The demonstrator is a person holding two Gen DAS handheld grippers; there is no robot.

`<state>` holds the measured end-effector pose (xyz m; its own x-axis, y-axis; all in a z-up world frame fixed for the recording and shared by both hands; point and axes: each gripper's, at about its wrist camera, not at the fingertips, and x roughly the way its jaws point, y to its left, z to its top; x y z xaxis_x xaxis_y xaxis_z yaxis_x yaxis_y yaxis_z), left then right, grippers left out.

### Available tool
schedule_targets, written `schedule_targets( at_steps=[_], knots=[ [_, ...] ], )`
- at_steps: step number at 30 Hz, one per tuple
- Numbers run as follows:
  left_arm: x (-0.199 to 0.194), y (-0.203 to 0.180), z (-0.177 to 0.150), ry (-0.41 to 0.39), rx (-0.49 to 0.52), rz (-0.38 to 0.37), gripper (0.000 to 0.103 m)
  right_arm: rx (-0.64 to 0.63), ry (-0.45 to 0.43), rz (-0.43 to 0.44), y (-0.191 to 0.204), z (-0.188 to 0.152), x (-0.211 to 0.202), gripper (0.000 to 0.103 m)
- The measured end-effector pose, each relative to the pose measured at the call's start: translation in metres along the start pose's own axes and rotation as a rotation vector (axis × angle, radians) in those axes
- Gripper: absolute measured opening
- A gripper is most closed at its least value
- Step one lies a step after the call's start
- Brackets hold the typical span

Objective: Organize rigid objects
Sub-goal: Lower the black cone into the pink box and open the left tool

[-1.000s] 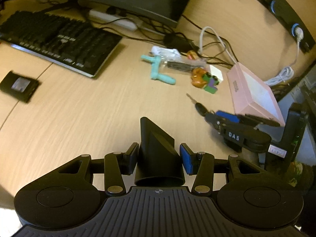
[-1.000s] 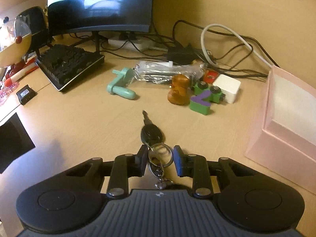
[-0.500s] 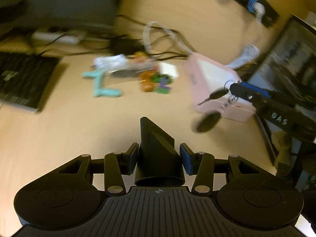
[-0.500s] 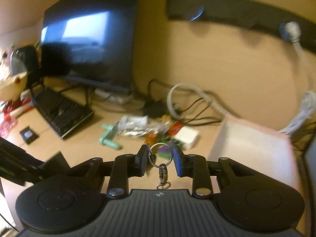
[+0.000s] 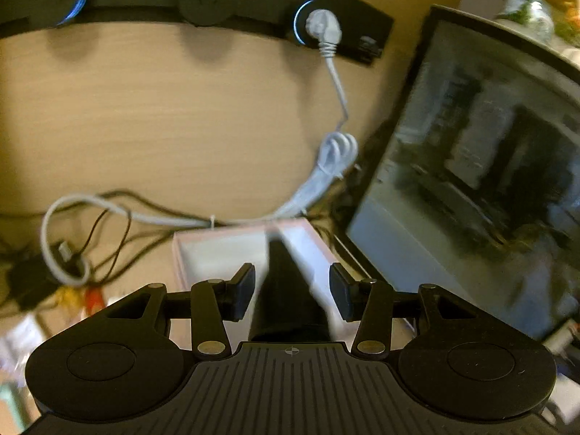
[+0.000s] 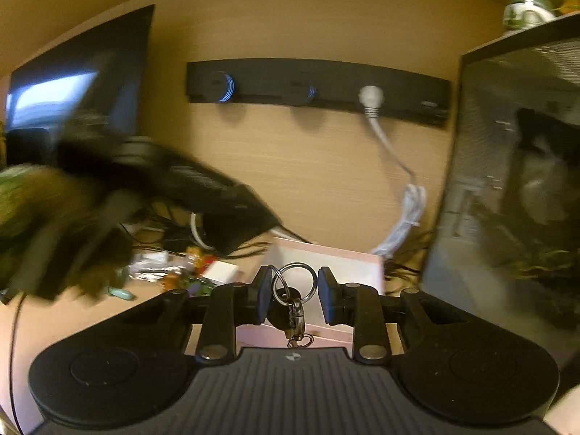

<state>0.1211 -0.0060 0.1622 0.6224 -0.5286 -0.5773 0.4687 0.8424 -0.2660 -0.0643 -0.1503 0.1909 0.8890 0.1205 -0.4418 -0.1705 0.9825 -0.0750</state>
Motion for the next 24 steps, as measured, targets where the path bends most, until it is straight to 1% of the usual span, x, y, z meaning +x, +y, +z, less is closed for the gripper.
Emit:
schedule_targets(
  at_steps=[3,5,6,10,13,15,18,19,20,21,22,23,24],
  knots=[
    [0.010,0.001,0.003,-0.052,-0.045,-0.004,0.049,0.001,0.007,-0.029,-0.016,-0.004,-0.005,0.027],
    [0.008,0.006,-0.001,-0.069,-0.088,-0.011,0.049,0.020,0.020,-0.037,-0.029,-0.006,-0.002,0.027],
    [0.005,0.009,-0.005,-0.075,-0.107,-0.002,0.049,0.032,0.029,-0.038,-0.034,-0.006,0.002,0.027],
    [-0.025,0.024,-0.037,-0.075,-0.199,0.041,0.049,0.084,0.043,-0.027,-0.054,0.001,0.024,0.027],
    [-0.053,0.038,-0.073,-0.044,-0.246,0.113,0.049,0.112,0.010,0.005,-0.063,0.018,0.044,0.027],
    [-0.071,0.049,-0.097,-0.016,-0.286,0.171,0.049,0.117,-0.037,0.016,-0.067,0.035,0.057,0.027],
    [-0.097,0.069,-0.130,0.003,-0.373,0.254,0.049,0.105,-0.100,0.038,-0.066,0.058,0.076,0.027],
    [-0.106,0.075,-0.138,0.003,-0.402,0.281,0.049,0.102,-0.115,0.045,-0.065,0.062,0.081,0.032],
    [-0.114,0.081,-0.147,0.002,-0.433,0.311,0.049,0.099,-0.127,0.042,-0.062,0.065,0.084,0.044],
    [-0.123,0.086,-0.152,0.002,-0.450,0.331,0.049,0.094,-0.144,0.035,-0.060,0.066,0.085,0.052],
    [-0.130,0.091,-0.158,0.002,-0.463,0.351,0.049,0.088,-0.165,0.030,-0.057,0.066,0.085,0.063],
    [-0.135,0.096,-0.163,0.002,-0.473,0.371,0.049,0.081,-0.182,0.023,-0.054,0.064,0.085,0.067],
    [-0.138,0.099,-0.164,0.001,-0.480,0.385,0.049,0.073,-0.185,0.016,-0.051,0.061,0.085,0.068]
  ],
)
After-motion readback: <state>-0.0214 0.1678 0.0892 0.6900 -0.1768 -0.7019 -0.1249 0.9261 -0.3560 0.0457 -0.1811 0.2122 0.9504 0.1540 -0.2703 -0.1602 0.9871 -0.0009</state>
